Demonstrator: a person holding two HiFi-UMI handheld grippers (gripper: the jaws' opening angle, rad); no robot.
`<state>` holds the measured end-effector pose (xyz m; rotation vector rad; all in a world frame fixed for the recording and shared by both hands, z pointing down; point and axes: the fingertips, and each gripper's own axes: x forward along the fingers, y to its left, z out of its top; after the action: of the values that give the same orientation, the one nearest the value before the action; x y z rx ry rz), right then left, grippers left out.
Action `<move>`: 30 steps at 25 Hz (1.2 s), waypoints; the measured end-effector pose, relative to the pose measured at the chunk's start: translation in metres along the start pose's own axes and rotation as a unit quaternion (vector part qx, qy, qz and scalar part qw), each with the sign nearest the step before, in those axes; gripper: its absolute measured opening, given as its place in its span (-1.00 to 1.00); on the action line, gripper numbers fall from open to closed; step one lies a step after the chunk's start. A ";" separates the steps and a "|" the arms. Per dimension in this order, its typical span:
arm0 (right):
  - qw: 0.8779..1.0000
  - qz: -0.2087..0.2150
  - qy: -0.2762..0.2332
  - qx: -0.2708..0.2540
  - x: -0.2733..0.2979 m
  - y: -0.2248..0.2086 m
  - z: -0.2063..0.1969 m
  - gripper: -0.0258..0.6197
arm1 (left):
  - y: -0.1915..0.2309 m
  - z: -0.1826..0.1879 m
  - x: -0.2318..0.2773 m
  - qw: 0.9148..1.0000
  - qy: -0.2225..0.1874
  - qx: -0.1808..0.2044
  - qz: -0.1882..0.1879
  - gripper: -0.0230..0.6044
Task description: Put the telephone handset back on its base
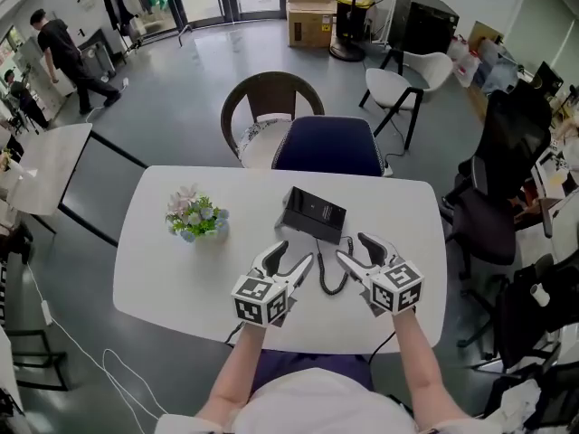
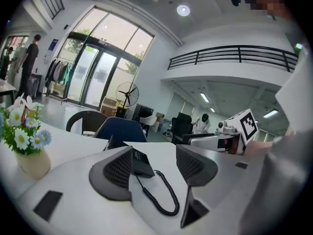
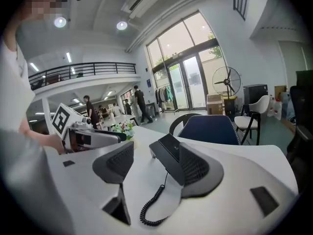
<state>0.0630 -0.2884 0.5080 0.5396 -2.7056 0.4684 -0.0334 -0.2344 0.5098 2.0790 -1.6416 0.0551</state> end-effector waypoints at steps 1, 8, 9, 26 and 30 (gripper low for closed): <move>1.000 -0.005 -0.011 0.007 -0.005 0.001 0.005 0.03 | -0.001 0.005 -0.001 1.000 -0.008 0.006 -0.005 -0.02; 0.989 -0.070 -0.113 0.069 -0.049 -0.002 0.036 -0.10 | -0.007 0.039 -0.014 0.998 -0.045 0.032 -0.041 -0.26; 0.986 -0.085 -0.127 0.070 -0.057 -0.003 0.039 -0.16 | -0.008 0.043 -0.017 0.997 -0.051 0.035 -0.043 -0.30; 0.972 -0.174 -0.157 0.013 -0.087 0.001 0.042 -0.78 | -0.017 0.061 -0.046 0.985 -0.108 0.137 0.002 -0.88; 0.973 -0.188 -0.137 -0.004 -0.088 0.001 0.039 -0.79 | -0.018 0.062 -0.047 0.984 -0.110 0.140 0.012 -0.88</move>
<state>0.1295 -0.2754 0.4393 1.1616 -2.7564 0.2959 -0.0457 -0.2133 0.4341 2.3452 -1.8824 0.0686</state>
